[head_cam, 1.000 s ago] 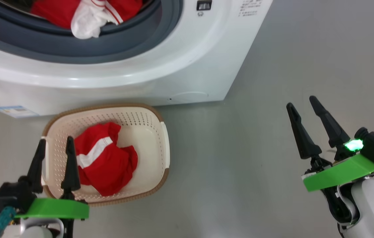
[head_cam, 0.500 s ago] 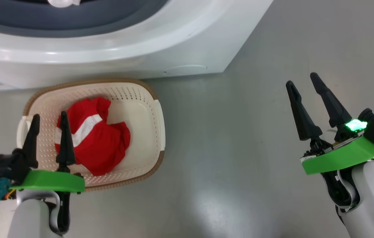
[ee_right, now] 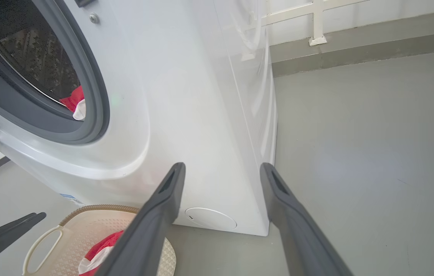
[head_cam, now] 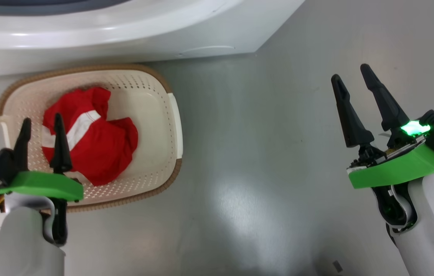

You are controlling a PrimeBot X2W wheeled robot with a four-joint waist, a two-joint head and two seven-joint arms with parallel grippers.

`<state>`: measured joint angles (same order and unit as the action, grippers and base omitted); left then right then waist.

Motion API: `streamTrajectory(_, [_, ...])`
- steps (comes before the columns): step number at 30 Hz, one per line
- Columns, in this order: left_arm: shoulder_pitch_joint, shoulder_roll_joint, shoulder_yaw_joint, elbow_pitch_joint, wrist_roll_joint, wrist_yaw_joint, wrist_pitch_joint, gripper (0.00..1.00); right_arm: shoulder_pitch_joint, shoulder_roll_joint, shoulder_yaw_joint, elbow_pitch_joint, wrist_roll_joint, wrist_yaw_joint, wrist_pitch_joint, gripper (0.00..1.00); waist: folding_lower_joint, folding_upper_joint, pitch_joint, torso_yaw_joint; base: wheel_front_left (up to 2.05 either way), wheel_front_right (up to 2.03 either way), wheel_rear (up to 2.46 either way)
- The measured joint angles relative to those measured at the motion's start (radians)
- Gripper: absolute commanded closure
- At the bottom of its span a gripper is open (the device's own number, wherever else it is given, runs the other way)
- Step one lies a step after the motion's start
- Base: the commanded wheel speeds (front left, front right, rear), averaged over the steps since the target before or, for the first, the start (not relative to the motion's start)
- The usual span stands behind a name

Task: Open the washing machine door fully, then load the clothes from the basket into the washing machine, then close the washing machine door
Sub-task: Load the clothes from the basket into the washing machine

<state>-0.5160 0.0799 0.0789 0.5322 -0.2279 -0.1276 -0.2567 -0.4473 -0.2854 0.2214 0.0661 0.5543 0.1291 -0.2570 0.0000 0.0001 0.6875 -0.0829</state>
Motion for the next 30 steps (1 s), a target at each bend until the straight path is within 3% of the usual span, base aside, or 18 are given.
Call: streamTrajectory(30, [-0.34, 0.106, -0.088, 0.449, -0.141, 0.0, 0.0, 0.0, -0.09, 0.021, 0.018, -0.036, -0.016, 0.0, 0.0, 0.0, 0.0, 0.0, 0.223, -0.057, 0.0, 0.0, 0.0])
